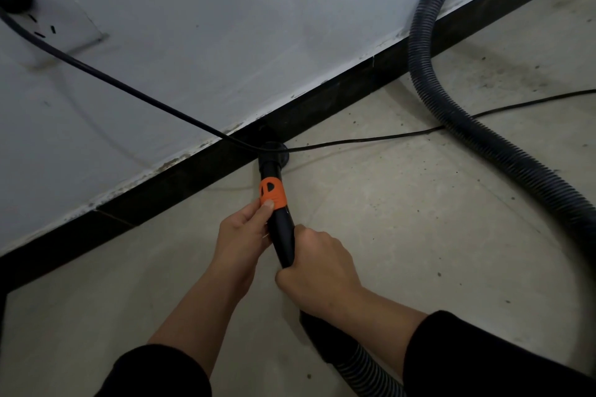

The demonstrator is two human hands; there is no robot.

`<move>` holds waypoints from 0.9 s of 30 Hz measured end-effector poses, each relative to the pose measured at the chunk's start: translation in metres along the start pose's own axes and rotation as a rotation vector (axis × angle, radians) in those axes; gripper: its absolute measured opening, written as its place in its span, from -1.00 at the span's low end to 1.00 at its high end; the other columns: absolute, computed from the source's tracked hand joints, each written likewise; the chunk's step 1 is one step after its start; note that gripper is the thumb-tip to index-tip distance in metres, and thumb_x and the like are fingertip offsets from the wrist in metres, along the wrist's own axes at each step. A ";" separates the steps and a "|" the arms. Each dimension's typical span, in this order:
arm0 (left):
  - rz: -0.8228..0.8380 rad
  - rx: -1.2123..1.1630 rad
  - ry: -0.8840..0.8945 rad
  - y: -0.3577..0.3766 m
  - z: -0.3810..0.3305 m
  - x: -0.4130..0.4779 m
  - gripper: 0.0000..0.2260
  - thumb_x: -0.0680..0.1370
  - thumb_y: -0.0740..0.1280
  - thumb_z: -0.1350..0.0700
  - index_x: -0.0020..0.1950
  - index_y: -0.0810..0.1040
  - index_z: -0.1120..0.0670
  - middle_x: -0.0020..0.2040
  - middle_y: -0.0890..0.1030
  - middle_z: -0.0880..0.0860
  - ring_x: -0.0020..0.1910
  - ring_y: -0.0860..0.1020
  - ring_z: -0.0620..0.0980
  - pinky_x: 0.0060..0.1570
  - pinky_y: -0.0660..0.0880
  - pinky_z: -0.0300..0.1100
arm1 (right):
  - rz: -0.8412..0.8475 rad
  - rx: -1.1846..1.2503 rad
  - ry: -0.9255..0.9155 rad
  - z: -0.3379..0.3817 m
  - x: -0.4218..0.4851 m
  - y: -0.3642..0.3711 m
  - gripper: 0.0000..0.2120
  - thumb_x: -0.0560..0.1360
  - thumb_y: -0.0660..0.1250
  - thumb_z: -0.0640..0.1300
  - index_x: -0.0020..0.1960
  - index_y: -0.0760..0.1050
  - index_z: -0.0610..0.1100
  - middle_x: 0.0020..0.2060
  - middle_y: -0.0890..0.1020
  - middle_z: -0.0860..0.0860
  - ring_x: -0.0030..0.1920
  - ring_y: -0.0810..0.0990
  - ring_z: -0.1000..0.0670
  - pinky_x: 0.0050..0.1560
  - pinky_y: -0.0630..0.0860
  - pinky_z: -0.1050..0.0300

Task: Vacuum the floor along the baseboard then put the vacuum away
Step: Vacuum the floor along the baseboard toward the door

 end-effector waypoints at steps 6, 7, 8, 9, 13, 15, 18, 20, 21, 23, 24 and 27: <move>0.004 -0.014 0.002 0.019 -0.006 0.008 -0.74 0.61 0.26 0.14 0.28 0.54 0.16 0.09 0.65 0.12 0.09 0.63 0.04 0.00 0.57 -0.21 | -0.024 0.013 0.011 -0.010 0.004 -0.013 -0.81 0.37 0.31 -0.16 -0.11 0.30 -0.11 -0.33 0.37 0.04 -0.32 0.41 -0.04 -0.45 0.24 0.21; 0.010 -0.019 0.005 0.022 -0.007 0.008 -0.75 0.62 0.26 0.14 0.27 0.55 0.15 0.08 0.66 0.12 0.08 0.63 0.04 -0.01 0.57 -0.22 | -0.029 0.007 0.012 -0.011 0.005 -0.015 -0.81 0.38 0.30 -0.16 -0.12 0.29 -0.11 -0.34 0.36 0.04 -0.34 0.39 -0.03 -0.46 0.22 0.21; 0.019 -0.022 0.010 0.026 -0.008 0.009 -0.77 0.62 0.25 0.15 0.25 0.55 0.15 0.06 0.66 0.12 0.06 0.63 0.04 -0.03 0.57 -0.23 | -0.035 0.003 0.013 -0.012 0.005 -0.018 -0.81 0.38 0.30 -0.16 -0.12 0.29 -0.11 -0.34 0.35 0.05 -0.35 0.38 -0.02 -0.46 0.19 0.21; 0.025 -0.023 0.013 0.030 -0.009 0.010 -0.78 0.62 0.25 0.16 0.23 0.56 0.15 0.05 0.66 0.12 0.05 0.63 0.03 -0.04 0.57 -0.24 | -0.042 0.004 0.016 -0.015 0.005 -0.021 -0.81 0.38 0.30 -0.16 -0.12 0.29 -0.11 -0.34 0.36 0.05 -0.34 0.38 -0.03 -0.46 0.19 0.21; 0.035 -0.031 0.011 0.043 -0.011 0.015 -0.79 0.62 0.25 0.16 0.22 0.55 0.15 0.04 0.65 0.13 0.02 0.63 0.02 -0.06 0.57 -0.25 | -0.057 0.014 0.038 -0.023 0.007 -0.030 -0.82 0.37 0.30 -0.16 -0.11 0.31 -0.11 -0.32 0.40 0.03 -0.31 0.42 -0.04 -0.46 0.23 0.20; 0.045 -0.022 0.011 0.049 -0.010 0.017 -0.75 0.62 0.25 0.15 0.26 0.54 0.17 0.07 0.65 0.14 0.05 0.63 0.03 -0.02 0.57 -0.23 | -0.062 0.017 0.052 -0.028 0.007 -0.034 -0.82 0.37 0.30 -0.16 -0.10 0.32 -0.11 -0.28 0.44 0.01 -0.28 0.45 -0.06 -0.44 0.28 0.18; 0.060 -0.015 0.006 0.057 -0.008 0.017 -0.71 0.61 0.26 0.14 0.31 0.52 0.20 0.12 0.64 0.16 0.10 0.62 0.06 0.02 0.57 -0.21 | -0.067 0.022 0.073 -0.034 0.004 -0.038 -0.81 0.36 0.31 -0.16 -0.09 0.33 -0.12 -0.25 0.46 -0.01 -0.26 0.48 -0.07 -0.39 0.34 0.15; 0.072 -0.013 0.006 0.062 -0.008 0.016 -0.70 0.61 0.26 0.14 0.31 0.53 0.20 0.12 0.64 0.16 0.10 0.62 0.06 0.01 0.57 -0.22 | -0.071 0.024 0.083 -0.037 0.001 -0.041 -0.82 0.36 0.30 -0.16 -0.09 0.35 -0.12 -0.25 0.47 -0.01 -0.25 0.49 -0.08 -0.35 0.37 0.14; 0.077 -0.014 0.006 0.064 -0.007 0.014 -0.71 0.61 0.26 0.14 0.30 0.53 0.20 0.11 0.65 0.15 0.09 0.62 0.05 0.00 0.57 -0.22 | -0.074 0.024 0.088 -0.039 0.000 -0.042 -0.82 0.36 0.31 -0.16 -0.08 0.35 -0.12 -0.25 0.47 -0.01 -0.25 0.49 -0.07 -0.36 0.37 0.14; 0.084 -0.020 0.004 0.067 -0.006 0.011 -0.73 0.61 0.27 0.14 0.28 0.54 0.17 0.09 0.65 0.12 0.08 0.63 0.02 -0.01 0.56 -0.23 | -0.079 0.028 0.092 -0.041 -0.004 -0.044 -0.82 0.37 0.31 -0.16 -0.07 0.35 -0.12 -0.25 0.47 0.00 -0.27 0.48 -0.06 -0.40 0.33 0.17; 0.088 -0.022 0.004 0.069 -0.005 0.009 -0.74 0.61 0.27 0.14 0.27 0.55 0.16 0.08 0.65 0.11 0.07 0.63 0.01 -0.03 0.56 -0.23 | -0.083 0.027 0.094 -0.042 -0.007 -0.045 -0.82 0.37 0.31 -0.16 -0.07 0.35 -0.12 -0.25 0.47 0.00 -0.27 0.48 -0.05 -0.41 0.32 0.18; 0.105 -0.024 0.003 0.075 -0.004 0.003 -0.77 0.61 0.26 0.14 0.24 0.55 0.14 0.07 0.66 0.11 0.07 0.63 0.01 -0.04 0.55 -0.24 | -0.093 0.018 0.102 -0.046 -0.013 -0.047 -0.82 0.37 0.31 -0.16 -0.07 0.35 -0.11 -0.28 0.44 0.02 -0.28 0.46 -0.04 -0.43 0.28 0.20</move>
Point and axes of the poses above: each hand's wrist, its own x-axis towards the middle knuckle, its own y-axis out of the palm, z = x × y, the point moved 10 cm from there along x, towards the middle knuckle
